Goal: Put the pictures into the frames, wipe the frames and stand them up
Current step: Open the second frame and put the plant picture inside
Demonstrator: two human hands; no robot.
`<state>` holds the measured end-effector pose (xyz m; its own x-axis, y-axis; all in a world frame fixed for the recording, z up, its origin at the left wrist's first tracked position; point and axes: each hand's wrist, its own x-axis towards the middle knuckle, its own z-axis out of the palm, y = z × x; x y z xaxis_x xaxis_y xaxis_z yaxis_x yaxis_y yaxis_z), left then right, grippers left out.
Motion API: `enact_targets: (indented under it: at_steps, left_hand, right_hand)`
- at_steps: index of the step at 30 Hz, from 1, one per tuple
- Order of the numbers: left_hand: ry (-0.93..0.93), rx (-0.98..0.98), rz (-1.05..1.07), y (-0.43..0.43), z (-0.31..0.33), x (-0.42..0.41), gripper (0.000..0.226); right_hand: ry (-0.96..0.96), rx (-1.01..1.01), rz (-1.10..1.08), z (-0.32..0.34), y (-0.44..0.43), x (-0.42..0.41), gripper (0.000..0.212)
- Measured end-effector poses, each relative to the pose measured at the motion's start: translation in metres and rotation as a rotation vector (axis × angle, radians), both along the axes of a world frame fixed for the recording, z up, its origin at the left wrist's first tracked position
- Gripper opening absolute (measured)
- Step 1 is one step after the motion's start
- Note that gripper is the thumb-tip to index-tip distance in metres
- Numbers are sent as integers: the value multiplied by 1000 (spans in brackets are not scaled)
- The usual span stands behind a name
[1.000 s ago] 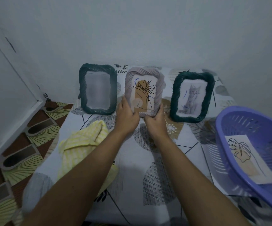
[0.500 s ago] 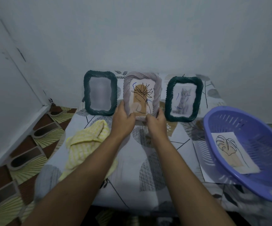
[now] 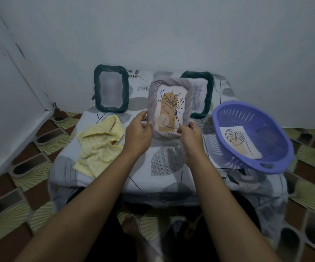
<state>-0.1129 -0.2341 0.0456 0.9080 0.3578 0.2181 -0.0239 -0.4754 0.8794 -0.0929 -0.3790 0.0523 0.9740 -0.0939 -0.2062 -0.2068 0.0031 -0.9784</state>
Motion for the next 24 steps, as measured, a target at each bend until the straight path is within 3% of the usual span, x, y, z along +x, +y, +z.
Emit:
enact_targets:
  at_steps: [3, 10, 12, 14, 17, 20, 22, 24]
  left_hand:
    - [0, -15, -22, -7, 0, -11, 39]
    - [21, -209, -88, -5, 2, -26, 28]
    - [5, -267, -118, 0, 5, -29, 27]
    - [-11, -287, -159, 3, 10, -32, 27]
    - [-54, -236, -188, 2, 16, -38, 28]
    - [-99, -109, -166, 0, 16, -42, 30]
    - [-140, 46, -128, 0, 13, -44, 31]
    - [-209, 163, -114, -2, 7, -46, 31]
  right_hand:
    - [7, -9, 9, -3, -10, -10, 16]
    - [73, -8, 84, -10, -19, -25, 8]
    - [77, 16, 125, -12, -20, -27, 24]
    - [52, 4, 138, -11, -22, -28, 53]
    - [-200, -123, 135, 0, -20, -35, 63]
    - [-469, -239, 105, 9, -11, -32, 43]
    - [-499, -270, 53, 15, -5, -27, 29]
    - [-471, -269, 13, 19, -1, -24, 30]
